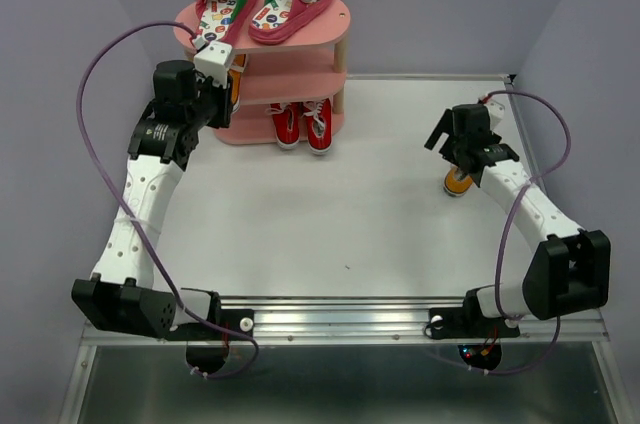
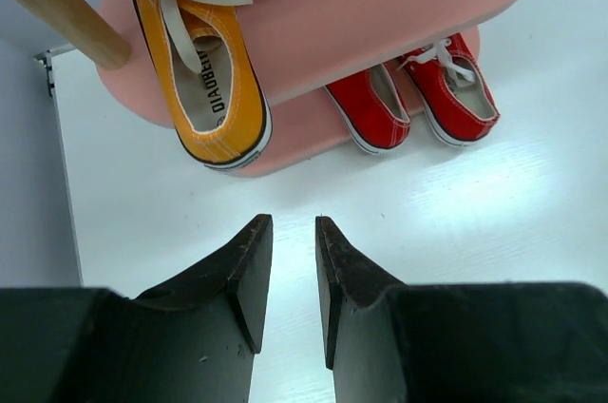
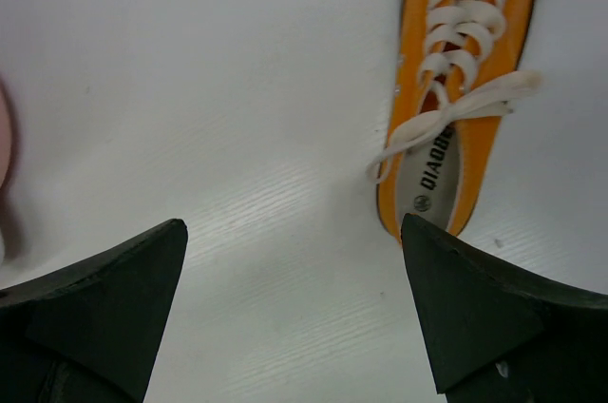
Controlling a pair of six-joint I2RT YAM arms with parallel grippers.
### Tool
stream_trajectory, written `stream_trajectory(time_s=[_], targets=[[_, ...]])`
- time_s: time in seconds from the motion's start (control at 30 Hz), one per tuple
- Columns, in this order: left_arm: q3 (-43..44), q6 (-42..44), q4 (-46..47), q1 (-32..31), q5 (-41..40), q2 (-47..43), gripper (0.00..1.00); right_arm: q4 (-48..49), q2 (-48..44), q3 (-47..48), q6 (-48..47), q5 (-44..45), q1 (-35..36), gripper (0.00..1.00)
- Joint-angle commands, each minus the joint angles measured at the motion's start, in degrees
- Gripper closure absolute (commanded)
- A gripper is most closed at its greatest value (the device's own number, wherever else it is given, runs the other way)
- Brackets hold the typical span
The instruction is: Place and organize the shoes onto the shoe shelf
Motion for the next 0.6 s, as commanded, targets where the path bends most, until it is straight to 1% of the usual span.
stream_trajectory(time_s=[0.0,0.23,0.4,0.57], targets=[[-2.6,-3.2,0.5,-0.6,3.4,-5.2,0.63,-1.3,-0.7,-1.6,1.9,-1.9,-4.8,0.0],[-5.8,-5.3,-1.6,-1.6,6.1,-9.4,0.63,-1.1,2.6,-1.7,2.0,-1.1,-10.2,0.0],[-7.5,-5.7,-1.4,-2.1,6.1,-12.2,0.61,-1.0,5.6,-0.9,1.3,0.3,-12.0,0.0],[-7.8,-5.3,-1.1,-2.2,5.7,-12.2,0.6,1.7,6.6,-2.4,1.3,-1.8,-13.1,0.01]])
